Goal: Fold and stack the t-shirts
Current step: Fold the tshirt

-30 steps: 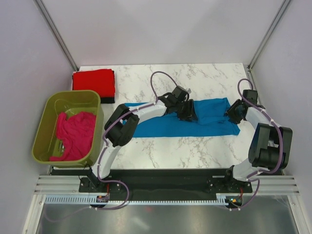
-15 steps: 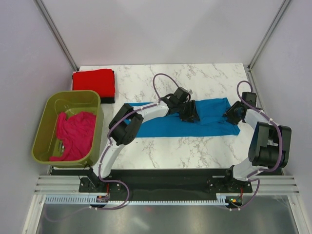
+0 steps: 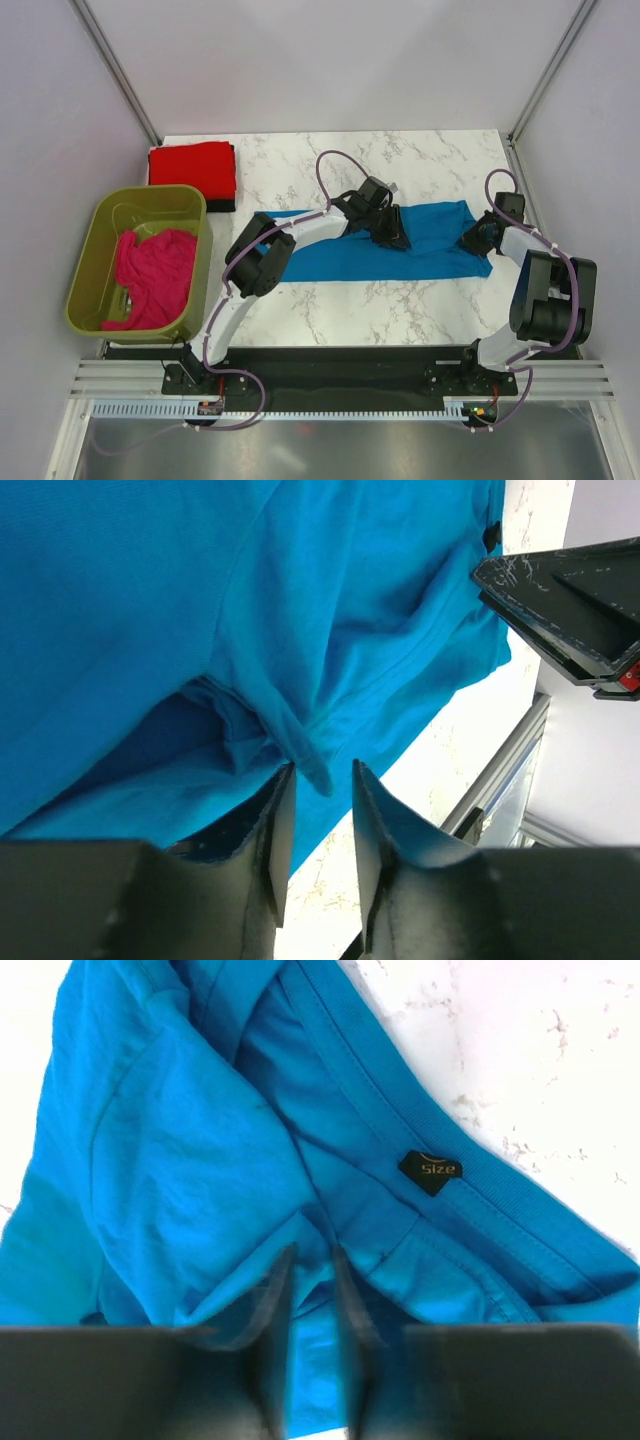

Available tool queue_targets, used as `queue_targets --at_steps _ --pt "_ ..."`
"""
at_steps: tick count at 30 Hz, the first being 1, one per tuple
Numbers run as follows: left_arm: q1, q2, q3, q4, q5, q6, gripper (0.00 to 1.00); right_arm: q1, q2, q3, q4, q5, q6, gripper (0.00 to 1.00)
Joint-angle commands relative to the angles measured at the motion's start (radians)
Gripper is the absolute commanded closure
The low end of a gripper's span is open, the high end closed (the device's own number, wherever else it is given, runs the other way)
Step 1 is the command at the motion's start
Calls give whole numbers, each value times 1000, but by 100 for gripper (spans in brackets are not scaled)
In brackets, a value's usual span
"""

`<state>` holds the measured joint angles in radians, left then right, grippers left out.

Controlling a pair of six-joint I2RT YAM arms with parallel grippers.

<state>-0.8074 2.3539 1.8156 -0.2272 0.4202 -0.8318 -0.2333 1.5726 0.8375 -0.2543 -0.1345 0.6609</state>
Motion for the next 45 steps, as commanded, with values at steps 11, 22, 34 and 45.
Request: queue_targets --at_steps 11,22,34,45 --pt "0 -24 34 14 40 -26 98 2 -149 -40 23 -22 14 100" --pt "20 -57 13 -27 35 -10 98 20 -281 -140 36 9 31 100" --pt "37 -64 5 -63 28 7 98 103 -404 -181 46 72 95 100" --pt "40 -65 8 -89 34 31 98 210 -514 -218 15 196 126 100"
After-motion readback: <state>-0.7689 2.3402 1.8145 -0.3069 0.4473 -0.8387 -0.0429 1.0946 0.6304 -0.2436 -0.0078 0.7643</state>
